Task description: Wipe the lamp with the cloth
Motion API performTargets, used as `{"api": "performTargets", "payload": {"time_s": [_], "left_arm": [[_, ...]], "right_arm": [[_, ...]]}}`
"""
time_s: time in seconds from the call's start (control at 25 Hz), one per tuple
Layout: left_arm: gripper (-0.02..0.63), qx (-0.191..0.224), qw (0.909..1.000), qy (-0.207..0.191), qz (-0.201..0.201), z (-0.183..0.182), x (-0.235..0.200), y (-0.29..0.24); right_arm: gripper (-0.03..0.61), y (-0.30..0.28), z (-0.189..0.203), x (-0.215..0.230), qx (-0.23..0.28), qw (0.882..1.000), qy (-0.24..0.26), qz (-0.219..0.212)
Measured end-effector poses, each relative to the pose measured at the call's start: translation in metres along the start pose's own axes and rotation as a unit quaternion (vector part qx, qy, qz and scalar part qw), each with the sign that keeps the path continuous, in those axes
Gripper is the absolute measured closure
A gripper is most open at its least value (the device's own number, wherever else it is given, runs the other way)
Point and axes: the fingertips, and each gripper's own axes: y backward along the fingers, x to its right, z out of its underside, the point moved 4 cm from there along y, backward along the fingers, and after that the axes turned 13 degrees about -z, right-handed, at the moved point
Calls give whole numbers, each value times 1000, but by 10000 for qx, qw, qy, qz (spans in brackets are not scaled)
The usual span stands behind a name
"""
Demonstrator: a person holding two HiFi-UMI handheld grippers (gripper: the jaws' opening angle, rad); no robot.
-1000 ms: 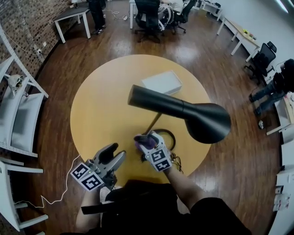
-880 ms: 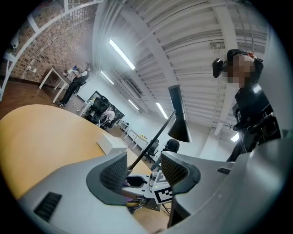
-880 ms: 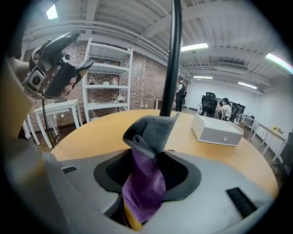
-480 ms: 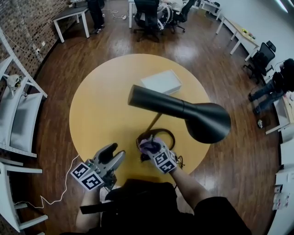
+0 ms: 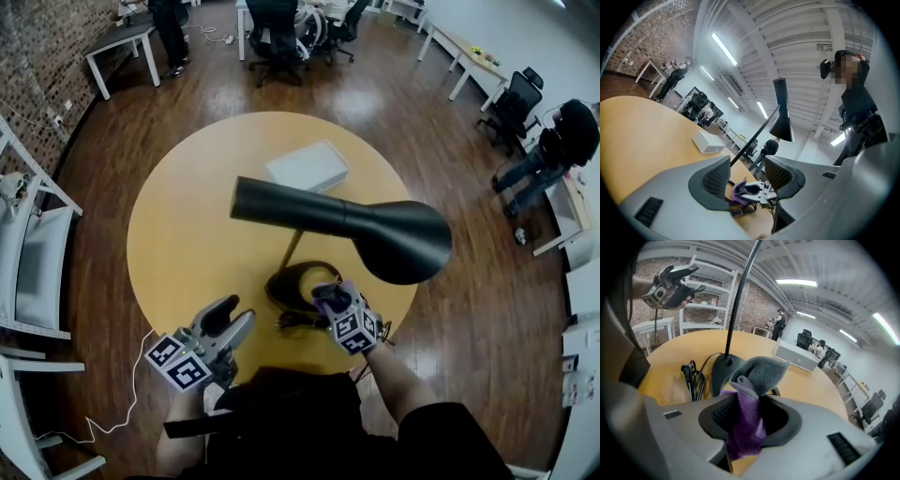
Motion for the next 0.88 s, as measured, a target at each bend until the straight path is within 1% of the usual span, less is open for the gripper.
{"api": "performTargets", "payload": {"time_s": [0.08,0.24,0.32,0.36,0.44,0.56,0.68,0.8,0.84,0.88], "left_arm": [[402,-30,10000,-15,10,1,1,0],[402,-62,10000,-56,-30,0,1,2],[402,-52,9999,-78,-76,-1,-1,4],[402,-43,9999,-85,-100,-2,-2,5],[402,-14,9999,-87,-144,-3,-3,8],[402,25,9998,-85,-194,-4,-7,13],[402,27,9997,-91,-237,-5,-7,15],[402,13,9996,-117,-271,-6,-2,17],[402,9,9995,-130,-287,-6,-1,19],[402,10,9994,-145,-309,-6,0,20]], "right_arm": [[440,8,-4,8,2,9996,174,209],[440,6,10,27,-47,9992,-164,349],[440,5,6,32,-102,9985,-234,477],[443,7,0,33,-23,9981,-267,563],[448,12,-19,34,414,9964,-401,615],[451,13,-58,28,1198,9902,-601,388],[451,-1,-88,25,1653,9799,-1107,127],[453,-23,-106,19,1945,9636,-1832,-126],[453,-32,-109,14,1939,9621,-1906,-208],[453,-42,-111,8,1831,9657,-1823,-256]]}}
